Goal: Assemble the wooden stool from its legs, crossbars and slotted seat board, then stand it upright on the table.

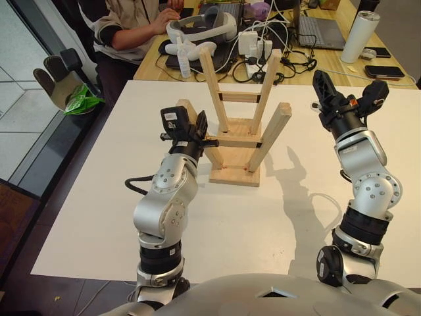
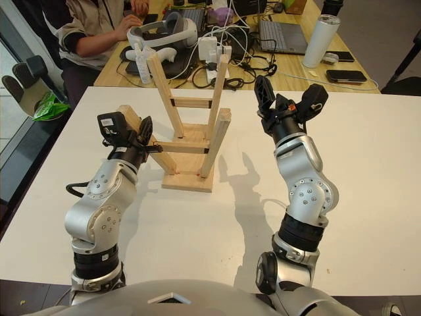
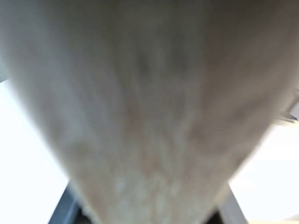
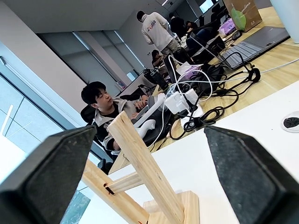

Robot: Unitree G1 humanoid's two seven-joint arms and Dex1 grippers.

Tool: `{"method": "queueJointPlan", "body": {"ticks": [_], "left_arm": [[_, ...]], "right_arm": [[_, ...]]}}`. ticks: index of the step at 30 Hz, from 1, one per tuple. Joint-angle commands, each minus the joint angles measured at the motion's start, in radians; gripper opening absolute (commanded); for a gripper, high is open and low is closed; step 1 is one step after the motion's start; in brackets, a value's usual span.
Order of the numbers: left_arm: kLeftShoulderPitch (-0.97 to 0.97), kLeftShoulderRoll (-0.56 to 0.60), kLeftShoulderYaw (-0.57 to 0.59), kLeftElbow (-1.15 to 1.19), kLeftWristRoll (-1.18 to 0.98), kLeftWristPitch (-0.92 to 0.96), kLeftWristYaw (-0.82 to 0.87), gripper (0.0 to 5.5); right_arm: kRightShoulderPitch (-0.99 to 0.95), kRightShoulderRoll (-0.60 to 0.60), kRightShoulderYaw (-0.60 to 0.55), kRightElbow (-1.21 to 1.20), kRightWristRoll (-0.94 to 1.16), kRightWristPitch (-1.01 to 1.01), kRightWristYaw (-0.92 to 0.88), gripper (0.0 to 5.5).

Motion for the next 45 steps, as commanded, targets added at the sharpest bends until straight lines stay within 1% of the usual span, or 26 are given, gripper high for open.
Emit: {"method": "queueJointPlan", "body": {"ticks": [1, 8, 10, 14, 15, 16, 22, 24, 28, 29, 31, 35, 37, 40, 45], "left_arm": [[0.011, -0.024, 0.003, 0.046, 0.061, -0.002, 0.037, 1.03], [-0.015, 0.029, -0.146, 0.102, 0.187, -0.085, -0.037, 1.03], [-0.005, 0.027, -0.164, 0.111, 0.201, -0.098, -0.047, 1.03], [0.007, 0.004, -0.143, 0.120, 0.191, -0.114, -0.059, 1.03], [0.009, -0.003, -0.134, 0.122, 0.184, -0.118, -0.061, 1.40], [0.010, -0.010, -0.126, 0.123, 0.179, -0.121, -0.063, 1.46], [0.005, -0.037, -0.100, 0.128, 0.181, -0.113, -0.073, 2.43], [-0.003, -0.048, -0.092, 0.121, 0.176, -0.098, -0.071, 2.43], [-0.042, -0.093, -0.028, 0.108, 0.126, -0.058, -0.053, 2.43], [-0.045, -0.091, -0.028, 0.110, 0.120, -0.042, -0.053, 2.43], [-0.039, -0.056, -0.071, 0.112, 0.139, -0.003, -0.069, 2.43], [-0.008, 0.048, -0.226, 0.110, 0.201, 0.070, -0.142, 2.43], [-0.003, 0.085, -0.278, 0.106, 0.225, 0.096, -0.169, 2.43], [-0.004, 0.120, -0.316, 0.110, 0.247, 0.139, -0.193, 2.43], [-0.006, 0.153, -0.347, 0.108, 0.276, 0.187, -0.219, 2.43]], "right_arm": [[-0.008, 0.000, 0.004, 0.011, -0.001, -0.004, -0.015, 4.34], [0.001, 0.003, 0.011, 0.010, -0.010, -0.011, -0.024, 4.34], [-0.001, 0.002, 0.012, 0.013, -0.011, -0.012, -0.024, 4.34], [-0.001, 0.000, 0.013, 0.015, -0.012, -0.013, -0.024, 4.34], [0.000, 0.001, 0.014, 0.015, -0.013, -0.013, -0.024, 4.34], [0.001, 0.001, 0.015, 0.015, -0.013, -0.013, -0.023, 4.34], [0.000, -0.001, 0.019, 0.016, -0.015, -0.012, -0.020, 4.34], [0.000, -0.001, 0.019, 0.016, -0.014, -0.012, -0.020, 4.34], [-0.002, 0.000, 0.018, 0.015, -0.013, -0.012, -0.023, 4.34], [-0.002, 0.001, 0.018, 0.014, -0.012, -0.011, -0.024, 4.34], [-0.002, 0.002, 0.019, 0.014, -0.011, -0.009, -0.026, 4.34], [-0.002, -0.001, 0.016, 0.016, -0.011, -0.009, -0.025, 4.34], [-0.002, -0.002, 0.014, 0.015, -0.010, -0.009, -0.026, 4.34], [0.001, -0.002, 0.015, 0.014, -0.009, -0.011, -0.027, 4.34], [0.002, -0.003, 0.018, 0.016, -0.009, -0.014, -0.027, 4.34]]}}
